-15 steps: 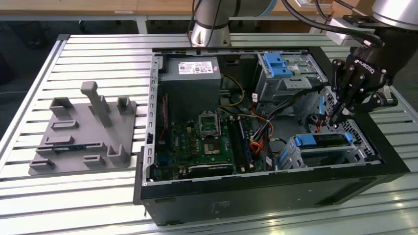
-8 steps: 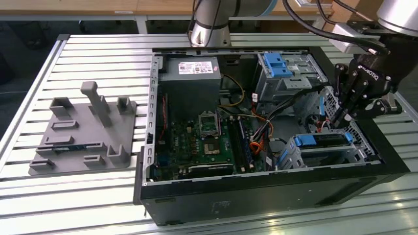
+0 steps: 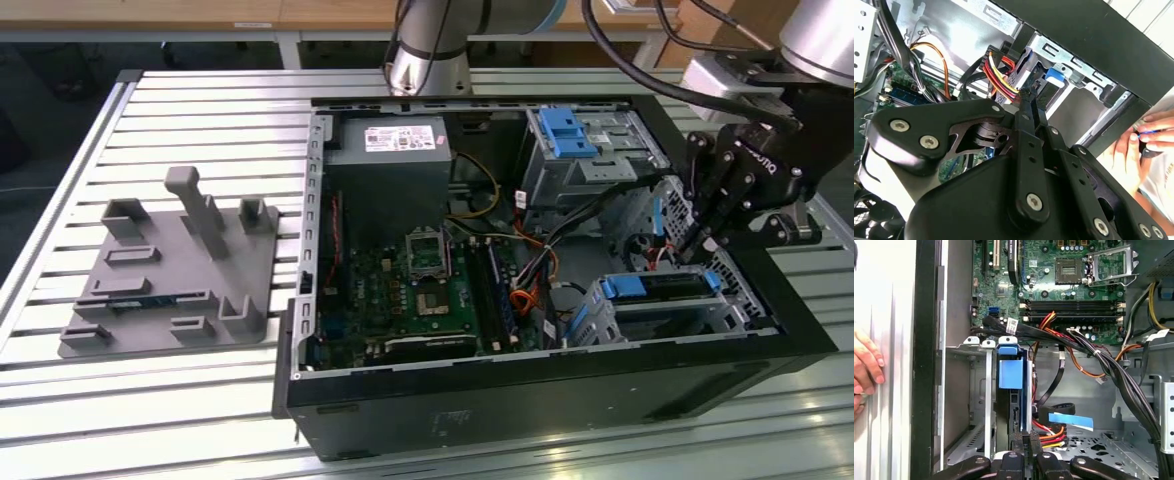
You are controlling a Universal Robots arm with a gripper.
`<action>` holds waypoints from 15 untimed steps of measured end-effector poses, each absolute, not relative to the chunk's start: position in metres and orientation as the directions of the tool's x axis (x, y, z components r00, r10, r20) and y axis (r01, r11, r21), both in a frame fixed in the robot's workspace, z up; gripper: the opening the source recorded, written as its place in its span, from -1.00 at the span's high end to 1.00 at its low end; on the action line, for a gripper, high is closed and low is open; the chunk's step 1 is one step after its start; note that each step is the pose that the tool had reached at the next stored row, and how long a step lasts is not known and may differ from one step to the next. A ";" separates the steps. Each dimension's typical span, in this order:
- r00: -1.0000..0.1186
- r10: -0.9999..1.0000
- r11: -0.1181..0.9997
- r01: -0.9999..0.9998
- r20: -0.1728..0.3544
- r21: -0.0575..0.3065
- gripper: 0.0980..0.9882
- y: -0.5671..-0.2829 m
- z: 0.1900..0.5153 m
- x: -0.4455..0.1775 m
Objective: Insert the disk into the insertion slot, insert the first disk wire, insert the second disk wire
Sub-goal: 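Insert the first disk wire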
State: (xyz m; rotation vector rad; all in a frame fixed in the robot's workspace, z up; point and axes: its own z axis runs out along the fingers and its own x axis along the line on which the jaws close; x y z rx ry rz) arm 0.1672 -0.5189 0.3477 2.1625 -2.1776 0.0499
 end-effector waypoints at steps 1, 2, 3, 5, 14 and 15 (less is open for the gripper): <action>-0.006 -0.998 0.008 -1.000 0.067 0.027 0.85 -0.520 0.348 0.167; -0.006 -0.998 0.008 -1.000 0.061 0.026 0.85 -0.521 0.348 0.167; -0.006 -0.999 0.007 -1.000 0.054 0.025 0.85 -0.522 0.348 0.166; -0.006 -0.999 0.007 -1.000 0.044 0.025 0.85 -0.523 0.348 0.166; -0.006 -0.999 0.007 -1.000 0.034 0.024 0.85 -0.524 0.347 0.166; -0.006 -0.999 0.007 -1.000 0.034 0.024 0.85 -0.525 0.347 0.166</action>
